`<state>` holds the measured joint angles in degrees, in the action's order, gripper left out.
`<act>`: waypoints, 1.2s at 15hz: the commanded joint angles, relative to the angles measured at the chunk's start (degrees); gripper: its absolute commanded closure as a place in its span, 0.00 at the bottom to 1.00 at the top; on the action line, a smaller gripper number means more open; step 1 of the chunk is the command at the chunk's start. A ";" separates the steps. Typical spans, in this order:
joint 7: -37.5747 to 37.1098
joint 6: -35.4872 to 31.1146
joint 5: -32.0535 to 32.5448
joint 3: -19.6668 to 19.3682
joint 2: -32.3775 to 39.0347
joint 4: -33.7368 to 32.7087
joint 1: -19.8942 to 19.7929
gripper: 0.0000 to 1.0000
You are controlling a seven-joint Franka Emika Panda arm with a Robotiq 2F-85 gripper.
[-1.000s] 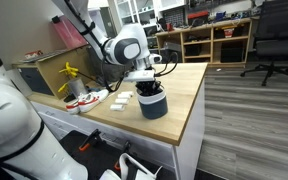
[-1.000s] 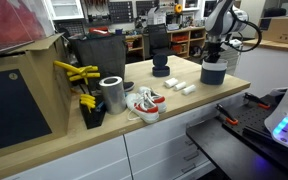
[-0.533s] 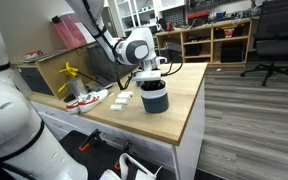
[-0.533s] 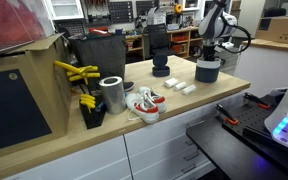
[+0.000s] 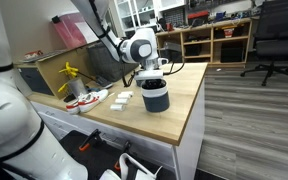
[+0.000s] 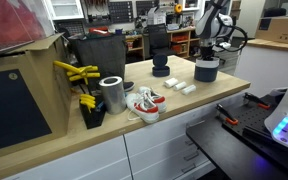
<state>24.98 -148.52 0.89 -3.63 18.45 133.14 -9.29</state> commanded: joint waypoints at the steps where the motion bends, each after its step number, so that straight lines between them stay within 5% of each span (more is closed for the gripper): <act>1: 2.81 0.86 -0.69 1.88 -0.45 -0.52 -1.64 1.00; 11: 7.46 -4.30 -3.98 3.89 -0.24 1.70 -5.65 1.00; 18: 17.81 -4.27 -15.81 6.55 0.60 2.31 -11.97 1.00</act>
<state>38.00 -151.55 -10.45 1.30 18.97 134.70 -18.48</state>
